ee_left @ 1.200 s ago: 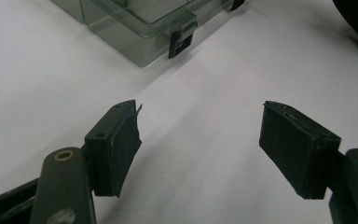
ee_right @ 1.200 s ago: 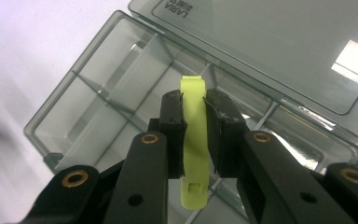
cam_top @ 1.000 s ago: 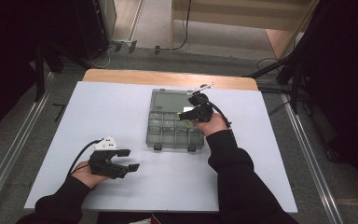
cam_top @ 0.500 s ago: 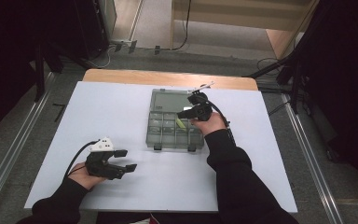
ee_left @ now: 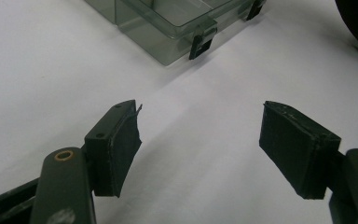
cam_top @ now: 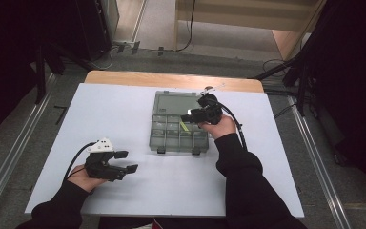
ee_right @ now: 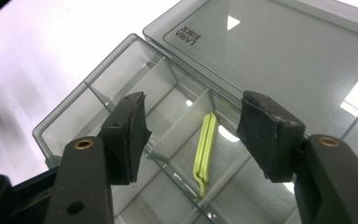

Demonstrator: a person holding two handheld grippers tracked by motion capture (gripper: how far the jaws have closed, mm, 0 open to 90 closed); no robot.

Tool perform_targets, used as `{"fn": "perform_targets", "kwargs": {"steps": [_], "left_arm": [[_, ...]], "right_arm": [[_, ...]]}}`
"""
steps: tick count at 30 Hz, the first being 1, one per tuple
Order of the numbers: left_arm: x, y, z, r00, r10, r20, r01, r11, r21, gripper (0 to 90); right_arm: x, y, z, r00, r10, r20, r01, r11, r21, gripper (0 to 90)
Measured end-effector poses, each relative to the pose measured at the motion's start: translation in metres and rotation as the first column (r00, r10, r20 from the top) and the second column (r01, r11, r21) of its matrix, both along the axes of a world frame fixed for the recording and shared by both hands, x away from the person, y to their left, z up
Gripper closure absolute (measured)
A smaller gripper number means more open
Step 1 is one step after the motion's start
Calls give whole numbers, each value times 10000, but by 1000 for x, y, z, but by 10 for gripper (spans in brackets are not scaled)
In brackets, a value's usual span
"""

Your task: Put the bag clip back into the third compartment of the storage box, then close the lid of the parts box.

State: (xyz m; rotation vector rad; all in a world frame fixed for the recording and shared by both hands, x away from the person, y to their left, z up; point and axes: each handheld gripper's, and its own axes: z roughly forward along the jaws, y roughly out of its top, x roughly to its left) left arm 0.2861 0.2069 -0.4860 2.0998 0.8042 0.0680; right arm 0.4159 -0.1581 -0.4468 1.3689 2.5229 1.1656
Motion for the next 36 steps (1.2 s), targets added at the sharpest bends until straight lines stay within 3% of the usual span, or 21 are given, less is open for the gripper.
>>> {"fn": "perform_targets", "kwargs": {"steps": [2,7,11,17,26,31,34,36], "left_arm": [[0,0,0,10000,31,-25,-31,10000,10,278],[2,0,0,9999,94,-113,-94,10000,-5,278],[4,-2,0,9999,57,-120,-54,9998,213,278],[9,-5,0,9993,-241,-287,242,9997,40,278],[17,-12,1,9981,-465,-392,461,9989,-125,258],[23,-14,2,9988,-265,-422,253,9992,-297,258],[30,-16,5,9966,49,-823,-97,9983,-581,258],[36,-17,7,9954,176,-945,-226,9984,-526,259]], "right_arm": [[-2,-5,-1,9995,59,306,-62,9999,88,405],[-5,-14,-1,9987,84,500,-94,9998,185,369],[-7,-19,0,9987,105,505,-124,9992,388,342],[-9,-22,-2,9985,182,510,-208,9985,506,284],[-15,-32,-4,9991,91,409,-119,9977,673,279],[-18,-36,-5,9994,-7,352,-18,9976,691,282],[-21,-37,-7,9990,-80,451,41,9962,873,293],[-19,-36,-8,9989,-87,455,48,9964,845,293]]}}
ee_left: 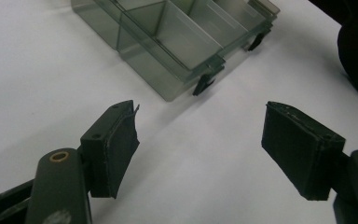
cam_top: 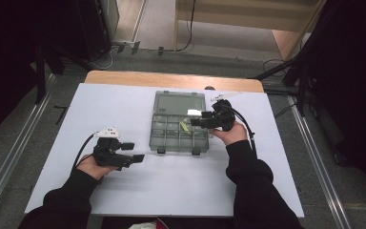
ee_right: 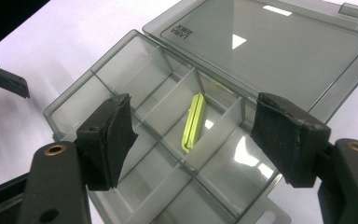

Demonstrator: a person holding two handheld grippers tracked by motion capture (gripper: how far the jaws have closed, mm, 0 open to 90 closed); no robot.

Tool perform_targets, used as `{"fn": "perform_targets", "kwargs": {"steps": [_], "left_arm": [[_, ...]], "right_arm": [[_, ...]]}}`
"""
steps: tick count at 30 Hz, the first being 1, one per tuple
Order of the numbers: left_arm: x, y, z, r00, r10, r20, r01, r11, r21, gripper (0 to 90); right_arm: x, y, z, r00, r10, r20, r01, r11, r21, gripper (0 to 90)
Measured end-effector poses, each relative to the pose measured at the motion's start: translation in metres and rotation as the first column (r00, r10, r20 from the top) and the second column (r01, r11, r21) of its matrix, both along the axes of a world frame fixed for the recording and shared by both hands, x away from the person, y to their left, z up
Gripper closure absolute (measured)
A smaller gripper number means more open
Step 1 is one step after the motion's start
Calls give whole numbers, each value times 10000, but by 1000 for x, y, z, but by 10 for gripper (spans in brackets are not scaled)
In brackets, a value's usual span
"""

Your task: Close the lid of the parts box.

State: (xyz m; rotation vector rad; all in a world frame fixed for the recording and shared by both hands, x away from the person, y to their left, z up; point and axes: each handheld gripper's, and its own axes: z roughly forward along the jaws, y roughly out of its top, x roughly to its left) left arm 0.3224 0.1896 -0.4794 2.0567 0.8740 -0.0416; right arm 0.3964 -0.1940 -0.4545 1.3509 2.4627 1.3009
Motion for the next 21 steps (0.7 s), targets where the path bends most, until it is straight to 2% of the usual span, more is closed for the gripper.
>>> {"fn": "perform_targets", "kwargs": {"steps": [2,5,7,11,13,16,21], "left_arm": [[4,-1,1,9998,161,93,-162,9997,178,259],[11,-2,1,9994,308,175,-311,9993,215,259],[14,-5,1,9989,383,261,-394,9983,418,259],[23,-9,2,9991,366,200,-372,9988,303,259],[26,-12,3,9996,279,-2,-279,9994,210,259],[30,-18,4,9996,121,239,-128,9995,287,259],[40,-23,5,9995,180,262,-187,9995,265,258]], "right_arm": [[2,1,0,10000,9,92,-10,10000,63,295],[2,1,-1,9999,18,109,-18,10000,4,295],[2,0,-1,9999,-30,127,30,10000,10,295],[3,-5,0,9997,-173,183,171,9998,85,296],[3,-7,0,9995,-231,199,229,9997,111,296],[3,-11,0,9994,-241,245,238,9996,123,302],[4,-16,-1,9991,-272,325,271,9996,34,304]]}}
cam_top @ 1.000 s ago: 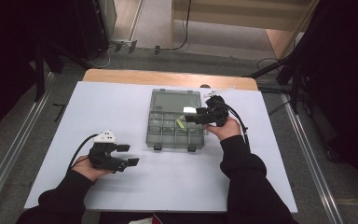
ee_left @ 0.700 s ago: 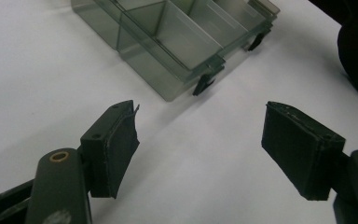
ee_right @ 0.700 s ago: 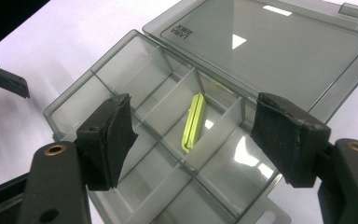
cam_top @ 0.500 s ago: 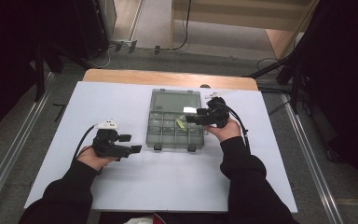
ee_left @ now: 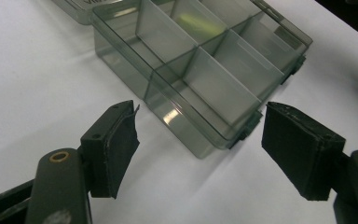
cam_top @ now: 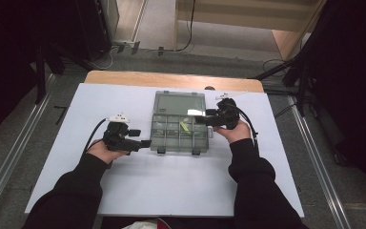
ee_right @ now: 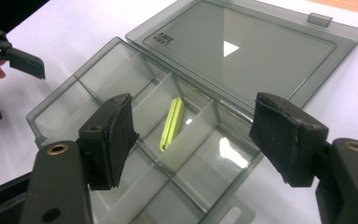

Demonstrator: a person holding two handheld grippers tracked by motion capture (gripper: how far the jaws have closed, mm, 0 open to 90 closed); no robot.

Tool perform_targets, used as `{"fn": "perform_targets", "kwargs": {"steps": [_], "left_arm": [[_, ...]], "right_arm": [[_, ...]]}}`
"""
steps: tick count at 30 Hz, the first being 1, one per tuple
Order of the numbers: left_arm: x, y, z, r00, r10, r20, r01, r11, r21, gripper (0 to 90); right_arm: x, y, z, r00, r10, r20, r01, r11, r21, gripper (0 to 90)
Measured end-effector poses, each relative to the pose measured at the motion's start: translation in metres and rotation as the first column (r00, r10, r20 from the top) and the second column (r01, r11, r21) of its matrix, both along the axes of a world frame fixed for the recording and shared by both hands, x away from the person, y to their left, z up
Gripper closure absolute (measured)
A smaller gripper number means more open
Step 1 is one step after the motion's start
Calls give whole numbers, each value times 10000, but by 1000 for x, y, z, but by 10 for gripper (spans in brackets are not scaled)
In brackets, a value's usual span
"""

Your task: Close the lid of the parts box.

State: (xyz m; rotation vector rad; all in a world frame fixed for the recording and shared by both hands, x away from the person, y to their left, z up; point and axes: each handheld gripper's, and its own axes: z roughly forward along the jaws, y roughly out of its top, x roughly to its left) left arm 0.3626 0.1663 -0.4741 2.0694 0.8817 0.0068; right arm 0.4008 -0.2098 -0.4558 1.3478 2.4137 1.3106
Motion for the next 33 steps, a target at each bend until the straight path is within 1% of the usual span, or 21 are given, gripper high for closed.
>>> {"fn": "perform_targets", "kwargs": {"steps": [2,4,6,8,11,13,18,22,25,27,30,31,33], "left_arm": [[4,-2,0,9999,-5,-144,4,10000,-67,259],[6,-3,1,10000,11,-95,-11,10000,-23,259],[9,-5,1,9999,25,-134,-25,10000,61,259],[13,-6,1,10000,43,-59,-42,9999,129,259],[19,-8,2,9999,129,-75,-128,9998,125,260],[21,-8,3,9996,268,-76,-269,9996,-33,260],[29,-11,4,9989,450,-89,-449,9989,115,260],[38,-15,6,9982,595,-91,-594,9982,70,261],[45,-18,7,9977,674,-48,-673,9977,65,261],[49,-20,9,9973,733,-3,-733,9973,-10,261],[55,-24,11,9973,719,122,-720,9974,48,261],[57,-25,12,9974,702,173,-704,9974,142,261],[60,-26,13,9971,729,218,-731,9973,86,261]], "right_arm": [[1,-1,0,10000,-48,0,48,10000,19,306],[1,-3,-1,10000,-82,-16,82,10000,27,307],[2,-4,-1,10000,-86,-23,86,10000,39,308],[2,-5,-2,9999,-115,-29,115,9999,70,308],[3,-6,-2,9998,-201,-35,201,9997,106,307],[4,-7,-3,9996,-286,-89,287,9995,148,307],[5,-9,-3,9991,-421,-69,423,9989,197,307],[7,-9,-4,9985,-537,-103,538,9984,144,307],[8,-9,-5,9981,-608,-96,609,9981,125,306],[9,-10,-5,9979,-638,-76,639,9978,158,305],[11,-10,-6,9972,-750,-36,750,9971,139,304],[11,-9,-6,9969,-785,-51,785,9968,116,304],[12,-8,-6,9960,-892,-58,892,9960,65,304]]}}
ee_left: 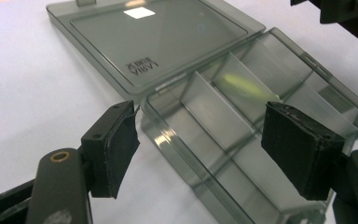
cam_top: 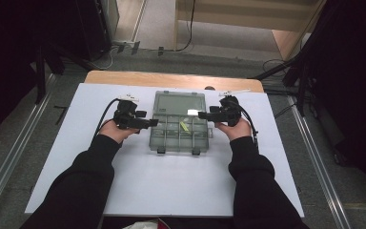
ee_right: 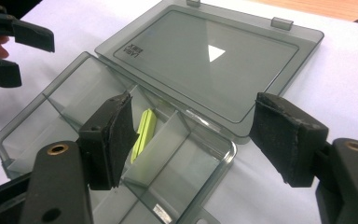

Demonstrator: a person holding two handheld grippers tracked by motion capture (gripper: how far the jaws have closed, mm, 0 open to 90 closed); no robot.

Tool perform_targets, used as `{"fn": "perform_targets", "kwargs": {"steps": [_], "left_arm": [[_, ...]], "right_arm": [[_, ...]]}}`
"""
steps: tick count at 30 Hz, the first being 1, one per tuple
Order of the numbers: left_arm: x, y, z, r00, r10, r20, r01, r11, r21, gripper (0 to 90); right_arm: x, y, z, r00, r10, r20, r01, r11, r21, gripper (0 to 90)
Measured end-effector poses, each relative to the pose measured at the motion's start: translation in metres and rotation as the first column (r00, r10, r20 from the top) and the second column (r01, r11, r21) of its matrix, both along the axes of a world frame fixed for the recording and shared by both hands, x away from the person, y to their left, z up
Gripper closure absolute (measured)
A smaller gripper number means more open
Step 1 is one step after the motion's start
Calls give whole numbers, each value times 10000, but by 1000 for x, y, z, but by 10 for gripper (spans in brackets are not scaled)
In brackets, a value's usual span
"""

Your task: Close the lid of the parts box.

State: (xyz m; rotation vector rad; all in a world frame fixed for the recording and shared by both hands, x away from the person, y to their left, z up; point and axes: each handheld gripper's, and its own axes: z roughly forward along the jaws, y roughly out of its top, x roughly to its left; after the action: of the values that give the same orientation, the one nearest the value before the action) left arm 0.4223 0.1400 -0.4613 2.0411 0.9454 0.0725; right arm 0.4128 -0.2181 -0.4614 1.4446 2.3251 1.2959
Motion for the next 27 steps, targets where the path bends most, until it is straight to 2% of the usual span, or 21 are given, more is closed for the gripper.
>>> {"fn": "perform_targets", "kwargs": {"steps": [7,10,13,18,20,22,25,27], "left_arm": [[12,-13,0,9999,57,97,-58,10000,39,262],[18,-20,-2,9994,241,248,-253,9984,505,262],[24,-25,-3,9992,377,97,-378,9992,98,263],[35,-31,-6,9979,643,104,-646,9973,338,263],[38,-34,-9,9962,831,259,-839,9961,291,263],[42,-36,-11,9951,941,314,-957,9940,531,274],[46,-40,-13,9936,1099,247,-1111,9925,511,274],[48,-42,-14,9918,1230,351,-1248,9906,563,274]], "right_arm": [[6,-1,-1,9997,-255,48,255,9997,-46,305],[11,-2,-2,9992,-397,-64,396,9992,-75,307],[16,-3,-5,9987,-495,-99,496,9988,35,317],[22,-1,-10,9985,-520,-178,519,9986,-72,315],[25,-1,-12,9982,-560,-198,558,9984,-99,316],[27,0,-13,9978,-628,-194,625,9980,-112,316],[30,2,-17,9980,-626,-116,624,9979,-179,315],[32,2,-19,9978,-644,-186,640,9977,-218,315]]}}
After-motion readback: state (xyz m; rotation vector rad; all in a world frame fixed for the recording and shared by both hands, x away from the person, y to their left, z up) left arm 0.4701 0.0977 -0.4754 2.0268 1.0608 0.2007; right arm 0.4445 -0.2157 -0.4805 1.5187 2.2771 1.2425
